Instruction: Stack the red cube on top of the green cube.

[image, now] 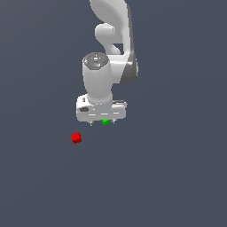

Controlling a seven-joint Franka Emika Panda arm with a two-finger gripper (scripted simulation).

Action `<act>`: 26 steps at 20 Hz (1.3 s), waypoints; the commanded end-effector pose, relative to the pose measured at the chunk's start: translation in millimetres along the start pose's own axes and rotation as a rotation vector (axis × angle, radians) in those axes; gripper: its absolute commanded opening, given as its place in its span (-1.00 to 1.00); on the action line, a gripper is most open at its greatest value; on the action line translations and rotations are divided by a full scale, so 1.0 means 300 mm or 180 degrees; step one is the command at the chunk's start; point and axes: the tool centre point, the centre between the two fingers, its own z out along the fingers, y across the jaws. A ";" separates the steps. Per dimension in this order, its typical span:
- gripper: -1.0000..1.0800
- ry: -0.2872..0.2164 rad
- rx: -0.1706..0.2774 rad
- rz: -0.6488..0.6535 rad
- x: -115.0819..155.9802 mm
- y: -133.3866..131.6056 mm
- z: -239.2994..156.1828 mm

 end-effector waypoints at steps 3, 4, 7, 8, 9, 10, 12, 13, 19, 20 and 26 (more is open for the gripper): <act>0.92 -0.0023 0.0011 -0.0149 -0.024 0.101 0.065; 0.92 -0.0028 0.0014 -0.0186 -0.029 0.127 0.082; 0.92 -0.0044 0.0023 -0.0301 -0.042 0.204 0.132; 0.92 -0.0050 0.0026 -0.0340 -0.046 0.231 0.149; 0.92 -0.0056 0.0029 -0.0379 -0.049 0.257 0.166; 0.92 -0.0061 0.0031 -0.0416 -0.051 0.282 0.182; 0.92 -0.0071 0.0037 -0.0484 -0.055 0.328 0.212; 0.92 -0.0076 0.0039 -0.0516 -0.056 0.350 0.226; 0.92 -0.0099 0.0049 -0.0670 -0.057 0.454 0.293; 0.92 -0.0101 0.0051 -0.0688 -0.057 0.467 0.301; 0.92 -0.0112 0.0054 -0.0756 -0.052 0.512 0.330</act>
